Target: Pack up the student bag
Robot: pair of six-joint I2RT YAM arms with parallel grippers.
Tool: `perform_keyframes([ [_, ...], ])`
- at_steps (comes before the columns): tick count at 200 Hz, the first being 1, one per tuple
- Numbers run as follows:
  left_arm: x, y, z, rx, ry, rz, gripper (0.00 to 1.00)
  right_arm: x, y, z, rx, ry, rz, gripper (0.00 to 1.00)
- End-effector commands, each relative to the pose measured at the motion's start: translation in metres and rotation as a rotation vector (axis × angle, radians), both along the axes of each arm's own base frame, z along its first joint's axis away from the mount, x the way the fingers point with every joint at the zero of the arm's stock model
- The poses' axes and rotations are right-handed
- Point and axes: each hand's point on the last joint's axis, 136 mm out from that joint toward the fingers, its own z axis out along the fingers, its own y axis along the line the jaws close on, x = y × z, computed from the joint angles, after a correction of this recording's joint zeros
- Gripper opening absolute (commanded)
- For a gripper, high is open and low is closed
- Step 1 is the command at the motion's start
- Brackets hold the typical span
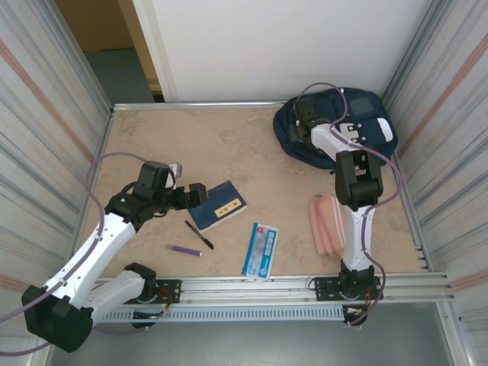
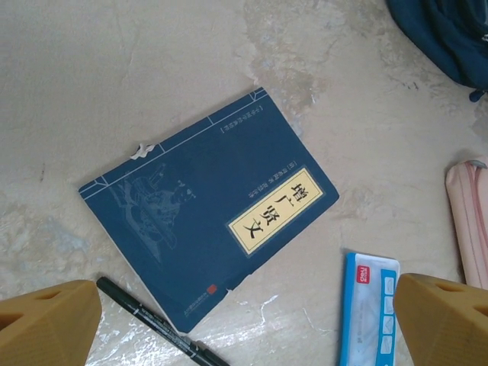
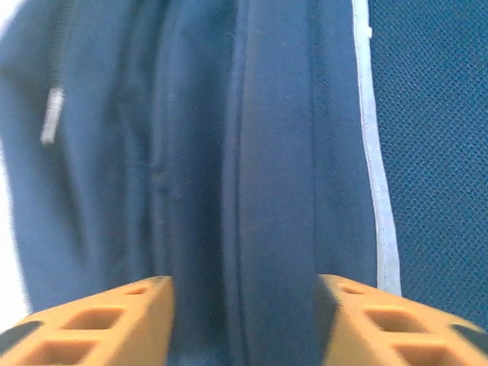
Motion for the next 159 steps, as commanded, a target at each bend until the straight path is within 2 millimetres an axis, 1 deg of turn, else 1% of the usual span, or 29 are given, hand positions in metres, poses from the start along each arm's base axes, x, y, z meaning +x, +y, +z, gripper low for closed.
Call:
perform_keyframes([
  [1, -0.002, 0.002, 0.003, 0.009, 0.002, 0.012, 0.99, 0.005, -0.005, -0.003, -0.110, 0.031, 0.001, 0.22],
  [13, -0.003, -0.001, 0.006, 0.000, 0.004, 0.004, 0.99, 0.006, 0.002, 0.005, -0.129, 0.015, 0.032, 0.06],
  [20, -0.003, -0.001, 0.005, -0.002, 0.004, 0.003, 0.99, 0.006, 0.009, 0.015, -0.123, -0.007, 0.060, 0.00],
  [35, 0.000, -0.003, 0.005, -0.006, -0.007, 0.002, 0.99, 0.001, 0.037, 0.035, -0.080, -0.043, 0.192, 0.00],
  [48, 0.003, -0.008, 0.005, -0.019, -0.003, -0.010, 0.99, -0.010, 0.062, 0.050, -0.076, -0.068, 0.336, 0.00],
  [62, 0.006, -0.016, 0.007, -0.043, 0.008, -0.035, 0.99, -0.031, 0.094, 0.062, -0.087, -0.099, 0.527, 0.00],
  [75, 0.011, -0.023, 0.005, -0.059, 0.006, -0.049, 0.99, -0.053, 0.117, 0.068, -0.129, -0.140, 0.678, 0.00],
  [84, 0.015, -0.027, 0.002, -0.069, 0.007, -0.056, 0.99, -0.068, 0.129, 0.070, -0.151, -0.164, 0.740, 0.00],
  [97, 0.021, -0.033, 0.000, -0.078, 0.013, -0.065, 0.99, -0.085, 0.141, 0.070, -0.153, -0.170, 0.791, 0.00],
  [122, 0.038, -0.041, -0.009, -0.083, 0.031, -0.052, 0.99, -0.109, 0.160, 0.084, -0.082, -0.169, 0.838, 0.00],
  [137, 0.049, -0.050, -0.015, -0.101, 0.030, -0.061, 0.99, -0.120, 0.166, 0.095, -0.062, -0.200, 0.842, 0.00],
  [159, 0.064, -0.058, -0.019, -0.101, 0.051, -0.062, 0.99, -0.129, 0.167, 0.106, -0.001, -0.213, 0.826, 0.00],
])
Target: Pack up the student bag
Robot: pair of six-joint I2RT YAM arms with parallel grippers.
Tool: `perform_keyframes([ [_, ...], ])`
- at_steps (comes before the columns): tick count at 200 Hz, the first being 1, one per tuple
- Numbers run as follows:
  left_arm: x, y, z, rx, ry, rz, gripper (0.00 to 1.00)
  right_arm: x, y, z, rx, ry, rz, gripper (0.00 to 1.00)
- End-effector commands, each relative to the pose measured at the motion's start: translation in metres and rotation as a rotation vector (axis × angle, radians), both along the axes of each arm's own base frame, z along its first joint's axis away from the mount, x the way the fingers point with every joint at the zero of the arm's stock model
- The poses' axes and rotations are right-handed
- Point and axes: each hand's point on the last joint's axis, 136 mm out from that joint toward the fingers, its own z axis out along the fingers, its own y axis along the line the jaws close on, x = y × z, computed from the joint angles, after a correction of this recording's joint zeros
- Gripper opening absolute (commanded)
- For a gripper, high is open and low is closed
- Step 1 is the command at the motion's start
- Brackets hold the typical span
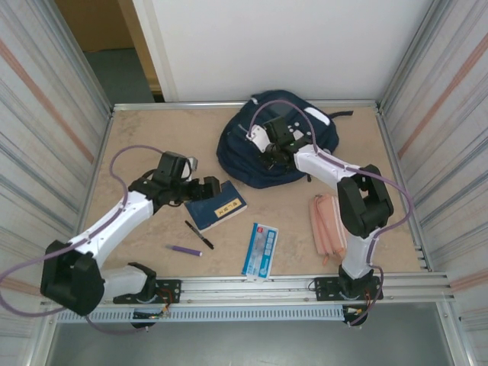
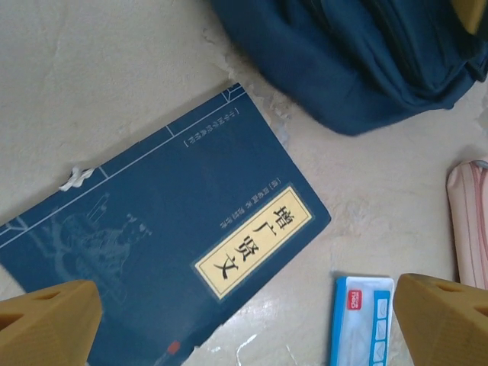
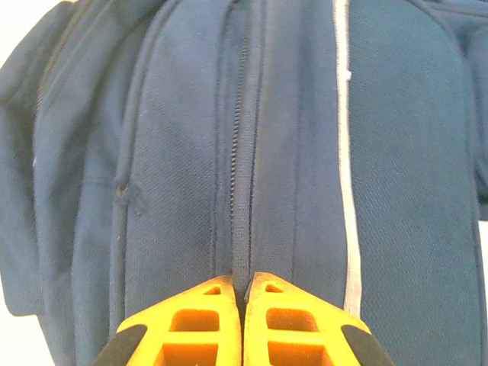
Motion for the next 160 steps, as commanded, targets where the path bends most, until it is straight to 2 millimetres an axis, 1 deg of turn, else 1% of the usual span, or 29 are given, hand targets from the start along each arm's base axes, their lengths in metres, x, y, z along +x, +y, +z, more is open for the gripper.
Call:
perform_keyframes([
  [1, 0.024, -0.018, 0.018, -0.059, -0.048, -0.010, 0.99, -0.003, 0.008, 0.058, 0.134, -0.096, 0.033, 0.00],
  [44, 0.048, -0.026, 0.006, -0.061, -0.034, 0.020, 0.98, -0.022, 0.017, 0.089, 0.277, -0.054, 0.061, 0.00],
  [62, 0.057, -0.027, 0.003, -0.063, -0.037, 0.039, 0.95, -0.030, 0.022, 0.096, 0.305, -0.032, 0.089, 0.00],
  [80, 0.068, -0.029, 0.007, -0.092, -0.048, 0.053, 0.91, -0.038, 0.026, 0.100, 0.341, 0.001, 0.115, 0.00],
  [89, 0.073, -0.033, 0.009, -0.109, -0.052, 0.050, 0.89, -0.040, 0.027, 0.102, 0.369, 0.019, 0.118, 0.00],
  [99, 0.077, -0.036, 0.007, -0.115, -0.048, 0.048, 0.88, -0.040, 0.030, 0.104, 0.399, 0.041, 0.122, 0.00],
  [118, 0.085, -0.039, -0.002, -0.123, -0.036, 0.055, 0.82, -0.040, 0.030, 0.101, 0.416, 0.076, 0.130, 0.00],
  [129, 0.089, -0.039, -0.012, -0.124, -0.015, 0.064, 0.76, -0.040, 0.028, 0.097, 0.411, 0.082, 0.121, 0.00],
  [137, 0.090, -0.040, -0.018, -0.129, 0.004, 0.070, 0.75, -0.039, 0.026, 0.095, 0.413, 0.082, 0.114, 0.00],
  [150, 0.092, -0.040, -0.029, -0.136, 0.026, 0.072, 0.69, -0.037, 0.022, 0.096, 0.433, 0.087, 0.106, 0.00],
  [160, 0.092, -0.042, -0.036, -0.140, 0.035, 0.073, 0.68, -0.035, 0.020, 0.100, 0.454, 0.093, 0.105, 0.00],
])
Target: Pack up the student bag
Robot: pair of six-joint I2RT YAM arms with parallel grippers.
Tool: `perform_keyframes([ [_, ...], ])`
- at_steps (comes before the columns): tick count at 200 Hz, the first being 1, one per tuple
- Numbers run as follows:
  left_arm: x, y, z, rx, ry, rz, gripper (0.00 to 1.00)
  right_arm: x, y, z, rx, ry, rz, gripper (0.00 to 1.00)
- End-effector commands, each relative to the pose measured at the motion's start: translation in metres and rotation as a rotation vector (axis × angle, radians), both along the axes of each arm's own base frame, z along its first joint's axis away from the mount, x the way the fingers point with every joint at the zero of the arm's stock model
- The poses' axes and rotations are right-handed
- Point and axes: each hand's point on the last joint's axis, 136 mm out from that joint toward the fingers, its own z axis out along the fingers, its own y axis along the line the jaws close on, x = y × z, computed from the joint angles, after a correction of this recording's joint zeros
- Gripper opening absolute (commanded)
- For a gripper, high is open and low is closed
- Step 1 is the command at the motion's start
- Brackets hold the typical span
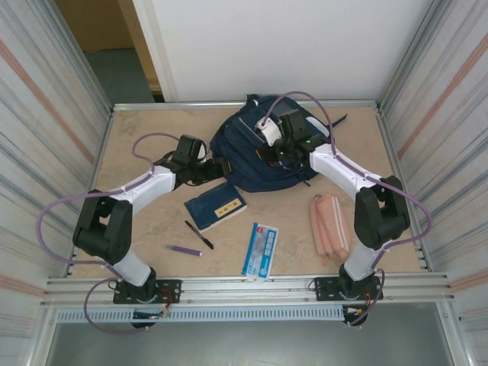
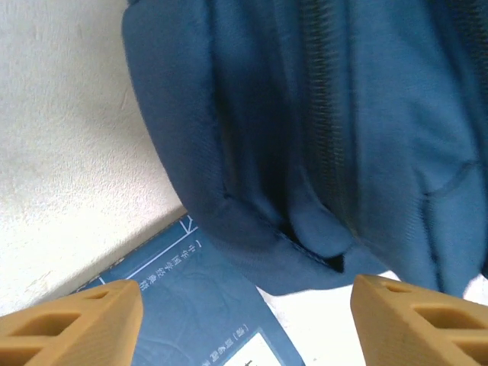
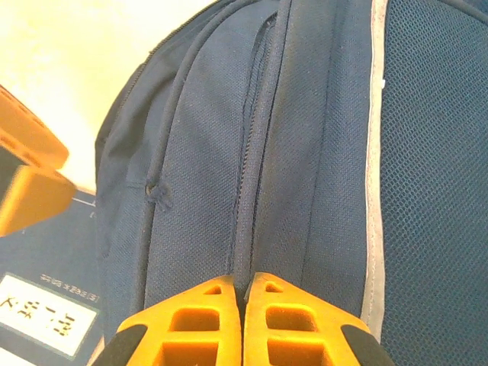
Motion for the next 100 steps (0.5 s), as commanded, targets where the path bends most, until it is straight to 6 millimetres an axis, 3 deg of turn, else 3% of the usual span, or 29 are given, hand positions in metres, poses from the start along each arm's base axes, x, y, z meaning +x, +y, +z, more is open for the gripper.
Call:
perform_keyframes([
  [1, 0.009, -0.005, -0.005, -0.044, 0.005, 0.005, 0.68, -0.008, 0.013, 0.049, 0.151, -0.046, 0.067, 0.00],
  [41, 0.014, -0.015, -0.002, -0.100, 0.001, -0.011, 0.65, -0.008, 0.010, 0.056, 0.184, -0.032, 0.073, 0.00],
  [88, 0.031, -0.011, -0.012, -0.117, -0.006, 0.008, 0.60, -0.011, 0.013, 0.057, 0.195, -0.013, 0.086, 0.00],
  [100, 0.034, -0.012, -0.014, -0.124, -0.013, 0.007, 0.52, -0.013, 0.014, 0.058, 0.195, -0.013, 0.090, 0.00],
])
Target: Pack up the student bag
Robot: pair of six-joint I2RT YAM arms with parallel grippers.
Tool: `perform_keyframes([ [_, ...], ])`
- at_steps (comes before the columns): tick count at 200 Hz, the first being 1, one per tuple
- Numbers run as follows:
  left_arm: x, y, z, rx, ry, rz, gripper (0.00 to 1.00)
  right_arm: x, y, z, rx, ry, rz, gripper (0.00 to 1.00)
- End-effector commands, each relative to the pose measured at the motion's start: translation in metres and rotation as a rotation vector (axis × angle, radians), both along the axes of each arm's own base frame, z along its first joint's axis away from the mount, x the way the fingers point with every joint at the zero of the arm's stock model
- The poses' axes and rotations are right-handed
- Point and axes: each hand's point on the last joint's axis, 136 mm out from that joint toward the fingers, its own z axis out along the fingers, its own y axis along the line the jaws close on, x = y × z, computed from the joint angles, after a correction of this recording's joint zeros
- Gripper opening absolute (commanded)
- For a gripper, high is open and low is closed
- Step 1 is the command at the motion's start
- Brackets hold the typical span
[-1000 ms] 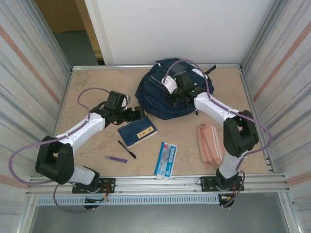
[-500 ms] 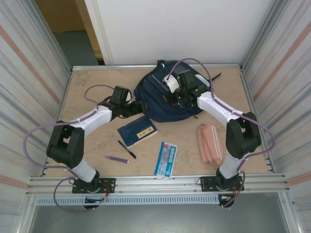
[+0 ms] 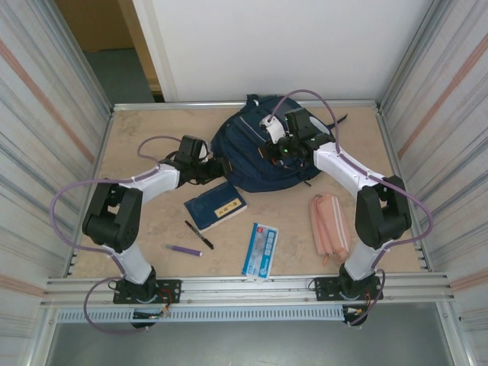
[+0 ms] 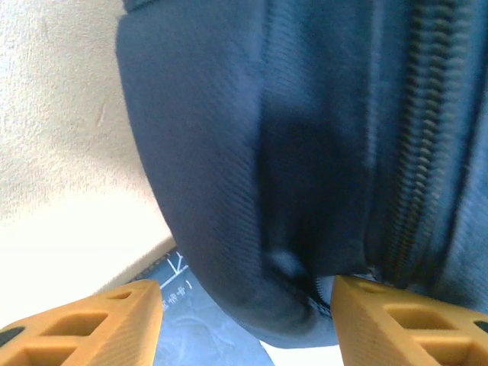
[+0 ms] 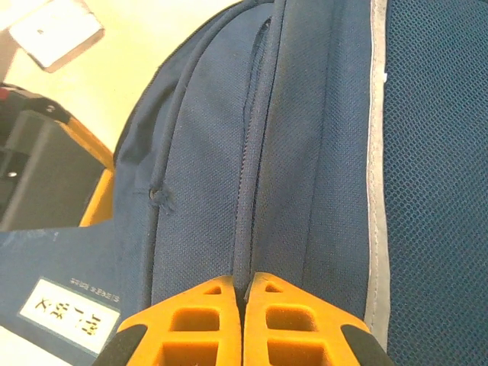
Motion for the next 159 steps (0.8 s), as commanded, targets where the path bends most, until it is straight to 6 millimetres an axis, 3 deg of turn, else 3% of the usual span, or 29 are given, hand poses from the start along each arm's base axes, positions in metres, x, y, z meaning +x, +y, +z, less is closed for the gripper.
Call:
perform_keyframes([
  [1, 0.015, -0.004, 0.005, -0.041, -0.034, 0.002, 0.51, -0.013, 0.018, 0.055, 0.124, -0.069, 0.081, 0.00],
  [35, 0.013, -0.014, 0.009, -0.100, -0.023, -0.039, 0.19, -0.005, 0.010, 0.044, 0.079, -0.078, 0.034, 0.00],
  [41, 0.012, -0.016, 0.012, -0.113, -0.023, -0.044, 0.17, -0.002, 0.007, 0.040, 0.060, -0.074, 0.020, 0.01],
  [51, 0.009, -0.018, 0.019, -0.134, -0.028, -0.051, 0.16, 0.004, 0.002, 0.028, 0.006, -0.069, -0.011, 0.15],
  [62, 0.005, -0.021, 0.027, -0.150, -0.033, -0.058, 0.07, 0.009, -0.002, 0.010, -0.091, -0.064, -0.057, 0.16],
  [83, -0.006, -0.029, 0.047, -0.151, -0.053, -0.106, 0.00, 0.012, -0.007, -0.016, -0.206, -0.067, -0.130, 0.17],
  [91, -0.009, -0.031, 0.054, -0.141, -0.070, -0.127, 0.00, 0.011, -0.009, -0.020, -0.213, -0.052, -0.152, 0.25],
  [99, -0.010, -0.032, 0.060, -0.135, -0.080, -0.133, 0.00, 0.012, -0.015, -0.020, -0.224, -0.043, -0.187, 0.40],
  [125, -0.009, -0.031, 0.073, -0.126, -0.092, -0.134, 0.00, -0.004, -0.051, -0.007, -0.271, -0.011, -0.336, 0.64],
  [141, -0.011, -0.035, 0.078, -0.142, -0.076, -0.162, 0.00, -0.024, -0.084, -0.013, -0.256, 0.080, -0.459, 0.68],
  [150, -0.012, -0.038, 0.083, -0.158, -0.066, -0.172, 0.00, -0.040, -0.102, -0.026, -0.214, 0.172, -0.497, 0.70],
  [159, -0.012, -0.040, 0.089, -0.174, -0.062, -0.177, 0.00, -0.058, -0.109, -0.038, -0.130, 0.280, -0.482, 0.70],
])
